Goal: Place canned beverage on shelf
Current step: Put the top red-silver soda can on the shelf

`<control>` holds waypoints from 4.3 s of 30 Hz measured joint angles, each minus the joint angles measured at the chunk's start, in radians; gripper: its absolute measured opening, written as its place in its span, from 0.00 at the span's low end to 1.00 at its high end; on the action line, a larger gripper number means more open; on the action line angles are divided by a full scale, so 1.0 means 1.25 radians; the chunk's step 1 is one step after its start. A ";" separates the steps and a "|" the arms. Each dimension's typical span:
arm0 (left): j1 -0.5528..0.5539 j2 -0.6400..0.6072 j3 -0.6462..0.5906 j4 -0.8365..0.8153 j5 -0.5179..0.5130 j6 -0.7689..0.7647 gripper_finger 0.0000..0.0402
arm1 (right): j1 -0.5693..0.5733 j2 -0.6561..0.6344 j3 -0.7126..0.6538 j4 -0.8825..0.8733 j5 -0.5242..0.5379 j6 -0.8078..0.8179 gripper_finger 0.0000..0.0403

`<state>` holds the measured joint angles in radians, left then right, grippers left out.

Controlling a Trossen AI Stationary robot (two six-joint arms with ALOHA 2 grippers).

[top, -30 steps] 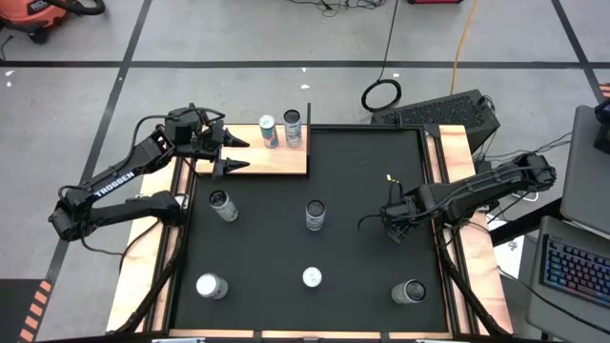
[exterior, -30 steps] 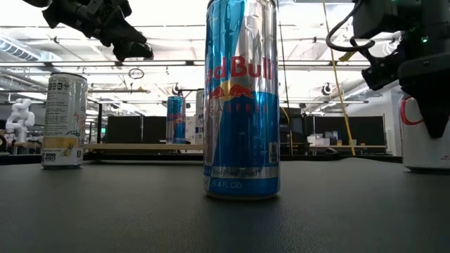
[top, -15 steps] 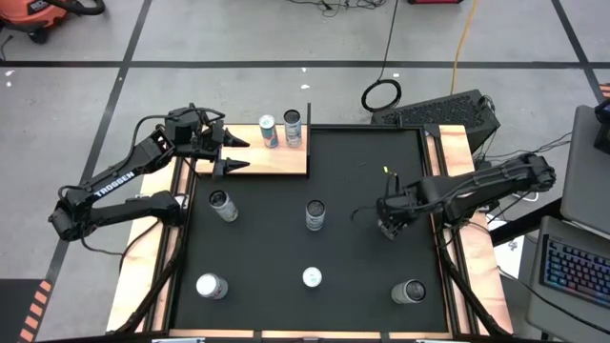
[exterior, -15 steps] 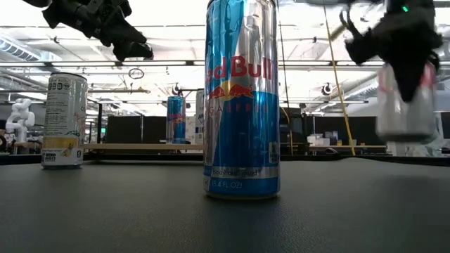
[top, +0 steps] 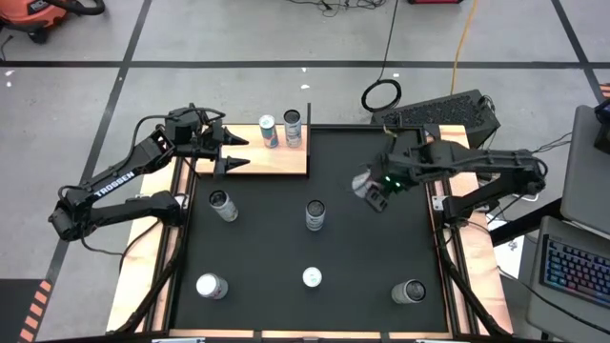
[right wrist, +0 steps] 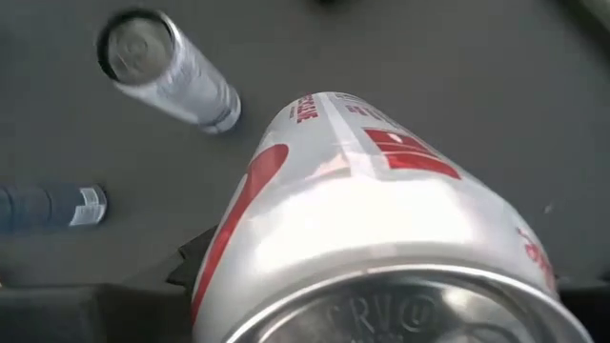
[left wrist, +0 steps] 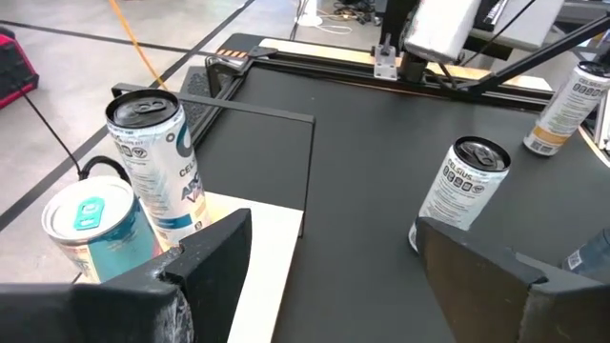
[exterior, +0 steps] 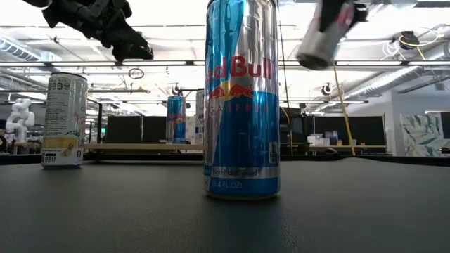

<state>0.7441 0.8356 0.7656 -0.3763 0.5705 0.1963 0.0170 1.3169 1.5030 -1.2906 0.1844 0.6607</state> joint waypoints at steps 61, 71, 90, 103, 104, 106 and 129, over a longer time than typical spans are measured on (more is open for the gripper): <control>0.000 0.023 0.000 -0.063 -0.018 0.015 0.75 | -0.306 0.701 0.628 0.235 -0.229 -0.557 0.67; 0.000 0.114 0.000 0.028 -0.037 -0.027 0.75 | -0.322 0.702 0.628 0.204 -0.275 -0.563 0.67; -0.055 0.330 0.000 0.200 -0.028 -0.027 0.75 | -0.310 0.715 0.628 0.211 -0.274 -0.598 0.69; -0.073 0.399 0.000 0.256 -0.051 -0.026 0.75 | -0.308 0.715 0.628 0.203 -0.268 -0.601 0.69; -0.073 0.399 0.000 0.257 -0.051 -0.026 0.75 | -0.307 0.715 0.628 0.203 -0.268 -0.601 0.69; -0.073 0.399 0.000 0.258 -0.052 -0.026 0.74 | -0.307 0.715 0.628 0.206 -0.268 -0.601 0.69; -0.107 0.399 -0.022 0.219 -0.135 -0.025 0.44 | -0.280 0.757 0.628 0.236 -0.235 -0.601 0.69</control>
<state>0.6109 1.3350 0.7378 -0.1025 0.4020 0.1647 -0.3325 2.2633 2.2879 -0.9955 -0.1099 -0.0910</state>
